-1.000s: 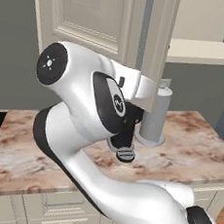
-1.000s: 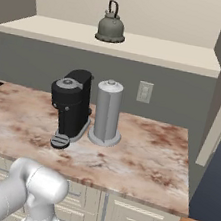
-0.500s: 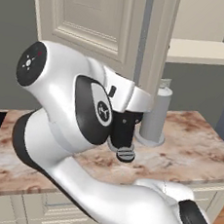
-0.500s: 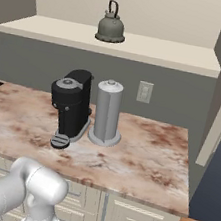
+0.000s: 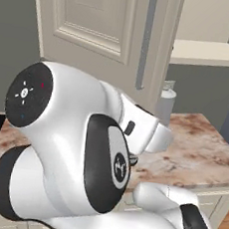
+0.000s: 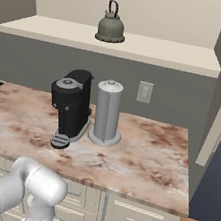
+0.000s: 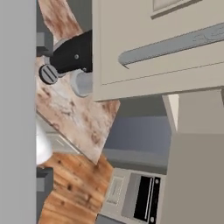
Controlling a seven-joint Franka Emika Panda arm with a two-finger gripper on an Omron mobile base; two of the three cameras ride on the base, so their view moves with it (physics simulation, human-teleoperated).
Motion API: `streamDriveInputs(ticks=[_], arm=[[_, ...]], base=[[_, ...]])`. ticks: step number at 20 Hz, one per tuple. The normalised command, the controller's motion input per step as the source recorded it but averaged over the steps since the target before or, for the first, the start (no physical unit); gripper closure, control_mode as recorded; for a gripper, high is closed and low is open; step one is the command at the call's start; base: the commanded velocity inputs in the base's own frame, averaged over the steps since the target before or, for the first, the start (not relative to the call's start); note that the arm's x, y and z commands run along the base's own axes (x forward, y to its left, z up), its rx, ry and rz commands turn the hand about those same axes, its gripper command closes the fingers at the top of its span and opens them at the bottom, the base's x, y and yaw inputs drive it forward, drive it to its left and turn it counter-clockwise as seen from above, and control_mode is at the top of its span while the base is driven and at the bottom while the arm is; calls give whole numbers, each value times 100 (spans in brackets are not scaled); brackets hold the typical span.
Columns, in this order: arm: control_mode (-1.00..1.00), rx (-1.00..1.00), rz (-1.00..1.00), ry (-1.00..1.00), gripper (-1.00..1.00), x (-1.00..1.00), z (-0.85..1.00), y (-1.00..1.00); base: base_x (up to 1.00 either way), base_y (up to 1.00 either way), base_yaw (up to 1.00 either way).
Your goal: Open the cabinet, pick the kettle from the cabinet, and place it in the sink.
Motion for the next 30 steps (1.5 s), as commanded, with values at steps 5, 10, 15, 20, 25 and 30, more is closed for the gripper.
streamDriveInputs(ticks=[5,10,15,20,25,30], arm=[[-100,10,1,-2,-100,-75,4,-28],[-100,29,0,-4,-100,-49,30,-67],[-100,41,0,0,-100,-25,46,-85],[-100,47,2,0,-100,-16,43,-72],[-100,43,8,-2,-100,-1,22,-34],[-100,47,9,-1,-100,21,7,-10]], base=[[0,0,0],[0,0,0],[0,0,0],[0,0,0],[0,0,0],[0,0,0]])
